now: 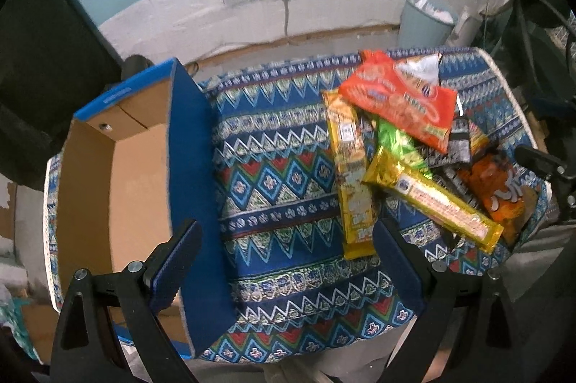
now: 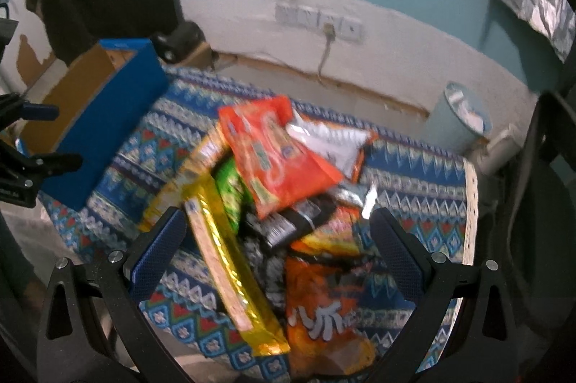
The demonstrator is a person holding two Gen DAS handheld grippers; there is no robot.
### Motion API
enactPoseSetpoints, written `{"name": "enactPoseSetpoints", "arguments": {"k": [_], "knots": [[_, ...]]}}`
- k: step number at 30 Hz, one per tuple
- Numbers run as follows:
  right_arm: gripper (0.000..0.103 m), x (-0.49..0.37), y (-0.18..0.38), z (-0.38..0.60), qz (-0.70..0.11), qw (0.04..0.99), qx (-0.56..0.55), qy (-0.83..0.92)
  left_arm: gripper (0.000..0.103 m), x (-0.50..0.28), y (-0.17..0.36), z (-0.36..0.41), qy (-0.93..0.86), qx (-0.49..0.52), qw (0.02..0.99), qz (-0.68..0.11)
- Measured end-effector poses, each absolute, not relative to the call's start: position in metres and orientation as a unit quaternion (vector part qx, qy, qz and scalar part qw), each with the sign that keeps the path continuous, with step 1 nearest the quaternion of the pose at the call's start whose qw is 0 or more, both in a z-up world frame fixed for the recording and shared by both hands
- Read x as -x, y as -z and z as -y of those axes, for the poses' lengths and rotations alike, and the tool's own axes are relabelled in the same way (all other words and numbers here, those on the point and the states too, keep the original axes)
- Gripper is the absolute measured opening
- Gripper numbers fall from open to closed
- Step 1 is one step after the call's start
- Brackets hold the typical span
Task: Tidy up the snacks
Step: 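Lower the right tool onto the orange chip bag while the left tool reaches the yellow bar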
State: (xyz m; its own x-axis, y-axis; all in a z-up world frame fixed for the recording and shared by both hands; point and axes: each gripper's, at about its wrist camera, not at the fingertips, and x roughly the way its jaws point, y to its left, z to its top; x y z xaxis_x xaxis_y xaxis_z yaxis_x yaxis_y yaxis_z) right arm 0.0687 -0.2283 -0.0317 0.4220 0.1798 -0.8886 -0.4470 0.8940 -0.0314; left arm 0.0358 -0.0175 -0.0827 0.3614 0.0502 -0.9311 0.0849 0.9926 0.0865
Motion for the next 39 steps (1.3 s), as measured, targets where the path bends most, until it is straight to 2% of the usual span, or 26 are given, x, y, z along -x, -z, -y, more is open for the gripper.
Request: {"name": "enactPoseSetpoints", "arguments": {"k": [10,28,31,32,33,34,36,37,39], "knots": [[0.1,-0.081,0.078,0.274,-0.586,0.792,0.089,-0.145,0.096,-0.057,0.131,0.05,0.015,-0.048,0.784,-0.618],[0.099,-0.069,0.149,0.288,-0.667,0.719,0.142,-0.134,0.096,-0.087,0.192,0.071,-0.01,-0.08,0.763,-0.641],[0.092,-0.069,0.158,0.285,-0.676,0.708,0.152,-0.135,0.096,-0.095,0.202,0.071,-0.011,-0.077,0.761,-0.644],[0.091,-0.069,0.16,0.285,-0.678,0.706,0.153,-0.135,0.093,-0.097,0.204,0.071,-0.011,-0.076,0.762,-0.644],[0.09,-0.069,0.163,0.285,-0.679,0.705,0.153,-0.136,0.085,-0.099,0.206,0.071,-0.008,-0.073,0.763,-0.642],[0.085,-0.068,0.166,0.285,-0.68,0.704,0.153,-0.137,0.08,-0.101,0.208,0.071,-0.002,-0.068,0.763,-0.642],[0.08,-0.068,0.172,0.284,-0.684,0.7,0.154,-0.137,0.056,-0.104,0.211,0.069,0.004,-0.059,0.761,-0.647],[0.079,-0.067,0.175,0.283,-0.684,0.7,0.154,-0.137,0.051,-0.106,0.212,0.067,0.009,-0.051,0.76,-0.648],[0.067,-0.066,0.177,0.283,-0.682,0.702,0.152,-0.138,0.038,-0.105,0.21,0.066,0.011,-0.047,0.764,-0.643]]}}
